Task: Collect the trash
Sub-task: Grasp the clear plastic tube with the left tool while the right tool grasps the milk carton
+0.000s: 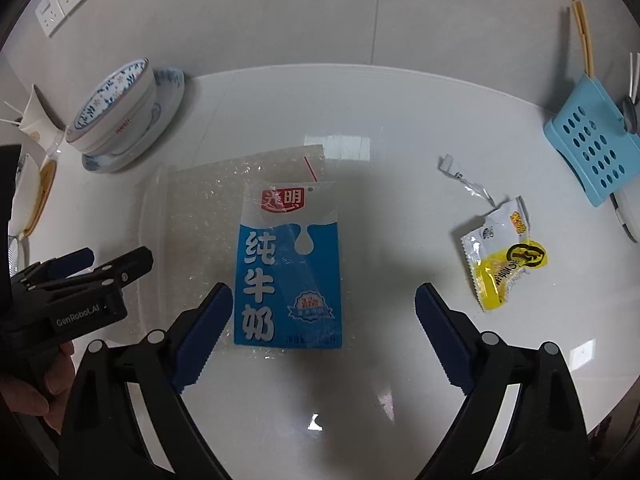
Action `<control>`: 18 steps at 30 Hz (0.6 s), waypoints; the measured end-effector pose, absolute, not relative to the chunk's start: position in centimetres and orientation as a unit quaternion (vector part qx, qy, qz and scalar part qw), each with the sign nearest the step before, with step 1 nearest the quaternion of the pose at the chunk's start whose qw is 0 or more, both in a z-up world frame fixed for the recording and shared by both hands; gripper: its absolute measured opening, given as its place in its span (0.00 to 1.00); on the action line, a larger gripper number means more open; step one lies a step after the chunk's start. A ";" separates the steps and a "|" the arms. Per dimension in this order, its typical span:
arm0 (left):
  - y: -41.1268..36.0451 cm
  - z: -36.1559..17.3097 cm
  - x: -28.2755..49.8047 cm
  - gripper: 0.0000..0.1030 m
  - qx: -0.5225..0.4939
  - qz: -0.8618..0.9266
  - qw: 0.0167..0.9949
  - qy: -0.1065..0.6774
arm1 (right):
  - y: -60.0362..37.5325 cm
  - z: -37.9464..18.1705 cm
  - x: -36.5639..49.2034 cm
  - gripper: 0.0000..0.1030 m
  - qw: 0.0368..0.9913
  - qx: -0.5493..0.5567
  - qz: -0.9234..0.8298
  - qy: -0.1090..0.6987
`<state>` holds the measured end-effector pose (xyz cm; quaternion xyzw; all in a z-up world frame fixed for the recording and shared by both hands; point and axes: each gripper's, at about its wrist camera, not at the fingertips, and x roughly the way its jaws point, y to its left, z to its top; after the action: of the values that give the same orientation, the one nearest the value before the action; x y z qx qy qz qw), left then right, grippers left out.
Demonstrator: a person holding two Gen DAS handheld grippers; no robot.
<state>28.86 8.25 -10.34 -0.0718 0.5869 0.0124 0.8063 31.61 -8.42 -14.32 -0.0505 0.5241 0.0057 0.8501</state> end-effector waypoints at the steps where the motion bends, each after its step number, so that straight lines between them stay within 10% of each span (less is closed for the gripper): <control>1: 8.2 -10.8 29.2 0.92 -0.069 0.013 0.804 0.591 | -8.3 -14.7 31.9 0.86 0.848 -0.051 0.005 0.528; 18: 7.8 -12.6 30.6 0.54 -0.068 0.038 0.783 0.617 | -6.9 -15.8 33.3 0.66 0.839 -0.040 0.003 0.542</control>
<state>30.57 7.77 -12.57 -0.0682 0.6170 0.0383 0.7830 33.28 -6.91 -15.84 -0.0402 0.5422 0.0026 0.8393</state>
